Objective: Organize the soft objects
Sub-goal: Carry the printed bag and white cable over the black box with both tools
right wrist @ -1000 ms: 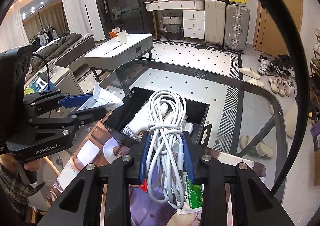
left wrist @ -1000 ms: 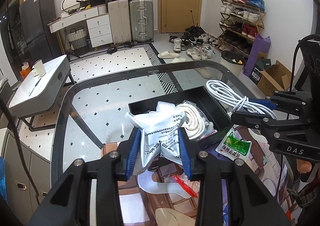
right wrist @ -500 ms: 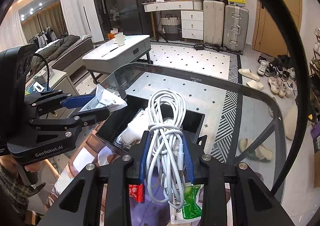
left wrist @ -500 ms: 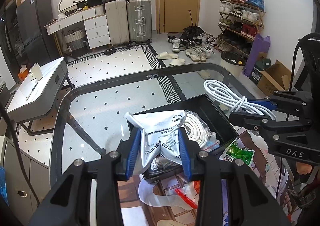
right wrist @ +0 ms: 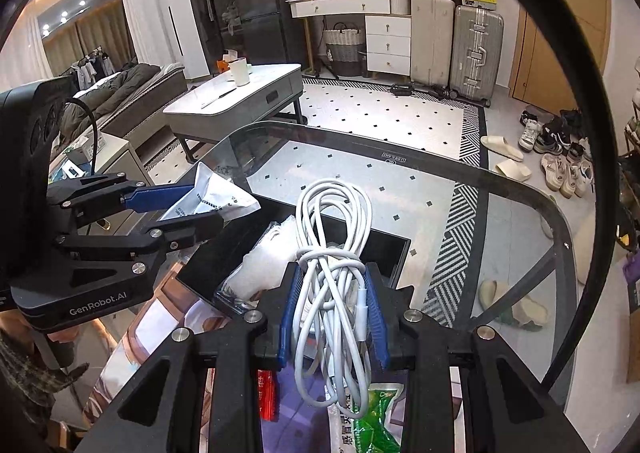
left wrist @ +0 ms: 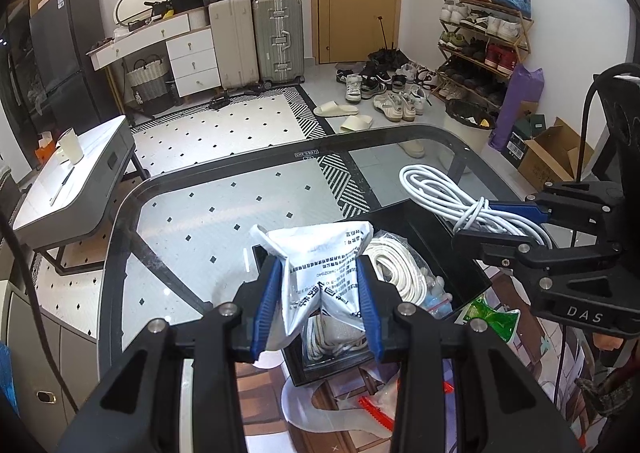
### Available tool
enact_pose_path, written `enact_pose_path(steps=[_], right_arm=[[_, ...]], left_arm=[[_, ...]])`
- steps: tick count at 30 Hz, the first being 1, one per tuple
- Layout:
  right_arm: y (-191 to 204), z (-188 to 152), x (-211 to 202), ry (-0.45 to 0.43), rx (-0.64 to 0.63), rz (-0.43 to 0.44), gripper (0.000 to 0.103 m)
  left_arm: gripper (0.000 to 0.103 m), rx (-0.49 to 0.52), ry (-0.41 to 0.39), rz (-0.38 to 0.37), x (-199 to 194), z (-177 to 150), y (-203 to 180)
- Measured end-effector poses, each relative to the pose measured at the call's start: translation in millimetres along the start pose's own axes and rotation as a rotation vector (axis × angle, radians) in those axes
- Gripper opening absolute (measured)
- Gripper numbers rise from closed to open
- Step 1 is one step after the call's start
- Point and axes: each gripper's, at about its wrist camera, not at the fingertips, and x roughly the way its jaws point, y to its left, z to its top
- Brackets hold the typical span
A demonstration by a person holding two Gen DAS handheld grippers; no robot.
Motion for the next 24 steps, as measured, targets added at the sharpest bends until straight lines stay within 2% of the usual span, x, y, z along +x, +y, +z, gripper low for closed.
enact_pose_path(steps=[24], right_arm=[[-12.1, 9.2, 52.1, 0.056, 0.038, 0.043, 0.031]], left_arm=[[0.036, -0.006, 0.046, -0.030, 47.1, 2.7, 1.9]])
